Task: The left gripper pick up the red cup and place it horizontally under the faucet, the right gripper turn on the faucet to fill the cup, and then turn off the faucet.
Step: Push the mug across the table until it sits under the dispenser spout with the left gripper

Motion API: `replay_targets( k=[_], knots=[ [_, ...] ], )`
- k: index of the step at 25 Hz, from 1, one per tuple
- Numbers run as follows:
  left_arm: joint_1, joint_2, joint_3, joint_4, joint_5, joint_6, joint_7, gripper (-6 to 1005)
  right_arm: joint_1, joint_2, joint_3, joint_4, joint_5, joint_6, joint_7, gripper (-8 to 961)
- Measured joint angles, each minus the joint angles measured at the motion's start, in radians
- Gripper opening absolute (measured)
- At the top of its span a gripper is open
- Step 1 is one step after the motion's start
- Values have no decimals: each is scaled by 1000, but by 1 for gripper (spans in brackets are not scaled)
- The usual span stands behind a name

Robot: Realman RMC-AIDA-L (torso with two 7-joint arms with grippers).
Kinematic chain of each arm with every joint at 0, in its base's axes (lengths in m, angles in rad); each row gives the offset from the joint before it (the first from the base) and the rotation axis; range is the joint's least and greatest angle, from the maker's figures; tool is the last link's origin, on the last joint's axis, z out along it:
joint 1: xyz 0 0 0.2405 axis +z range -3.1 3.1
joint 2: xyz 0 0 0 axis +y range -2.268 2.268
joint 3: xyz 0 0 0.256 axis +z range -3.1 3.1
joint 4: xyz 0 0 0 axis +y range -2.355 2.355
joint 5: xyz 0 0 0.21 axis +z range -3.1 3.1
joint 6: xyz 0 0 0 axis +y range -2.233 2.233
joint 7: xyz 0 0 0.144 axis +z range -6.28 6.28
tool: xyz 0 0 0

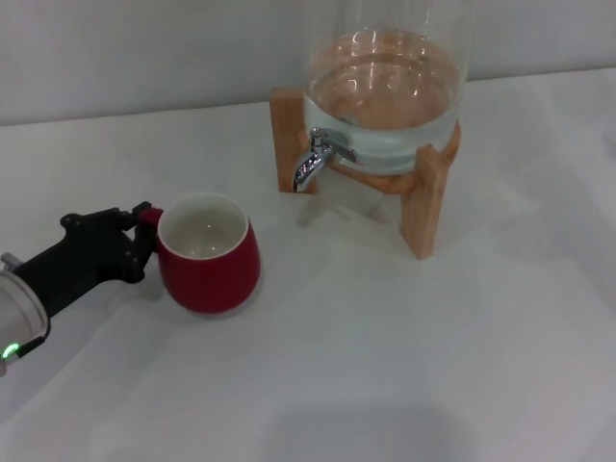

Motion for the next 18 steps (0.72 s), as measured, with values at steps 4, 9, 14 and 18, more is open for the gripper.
replay_targets(
  k=[4,9,14,18],
  knots=[
    [-23,0,0,-4,0,26,0,124,-3,2,0,0,0,6,0,725],
    [-69,0,11,-19,0,72,-1,124,-3,3,0,0,0,9,0,725],
    [-102,1,17,-31,5,106,1,124,-3,5,0,0,0,15,0,725],
    [-121,0,61,-32,2,137,1,124,-2,5,0,0,0,18,0,726]
  ],
)
